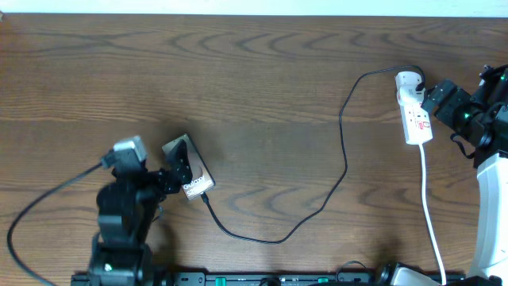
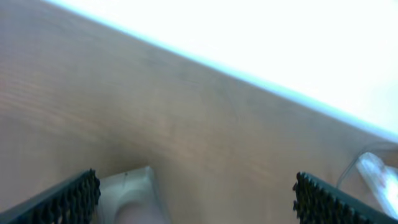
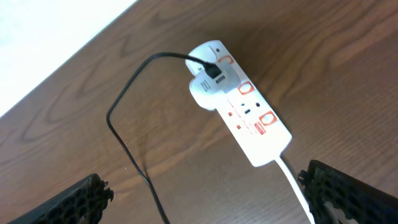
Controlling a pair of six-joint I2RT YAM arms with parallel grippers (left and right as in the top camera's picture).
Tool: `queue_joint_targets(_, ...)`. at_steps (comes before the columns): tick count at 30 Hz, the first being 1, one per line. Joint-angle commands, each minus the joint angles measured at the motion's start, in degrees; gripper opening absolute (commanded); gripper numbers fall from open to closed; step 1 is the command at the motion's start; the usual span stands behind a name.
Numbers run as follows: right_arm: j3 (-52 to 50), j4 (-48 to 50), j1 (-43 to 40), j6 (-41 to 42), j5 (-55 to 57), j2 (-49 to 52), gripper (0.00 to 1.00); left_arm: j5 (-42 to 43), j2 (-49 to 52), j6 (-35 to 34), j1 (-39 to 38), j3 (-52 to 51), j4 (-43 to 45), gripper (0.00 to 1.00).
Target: Plug charger to phone and switch on socket
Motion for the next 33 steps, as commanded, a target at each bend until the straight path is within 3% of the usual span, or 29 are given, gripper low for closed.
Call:
queue_joint_targets(1,0.11,0.00,0.15,0.74,0.28,-0.28,0.99,-3.02,-7.37,2.16,-0.28,-8.79,10.99,0.98)
queue_joint_targets(7,0.13,0.00,0.15,0.74,0.28,-0.28,0.99,-3.02,-17.81,9.29,-0.28,-20.52,24.13,0.98)
queue_joint_targets(12,0.11,0.00,0.17,0.74,0.28,-0.28,0.99,-3.04,-24.61,16.13,-0.22,-21.00,13.81,0.98)
queue_joint_targets(16,0.11,0.00,0.15,0.74,0.28,-0.28,0.99,-2.99,-27.21,17.05,0.55,-21.00,1.05,0.98)
queue_joint_targets(33,0.13,0.00,0.15,0.74,0.28,-0.28,0.99,-3.02,-26.97,17.07,0.63,-21.00,1.29,0.98)
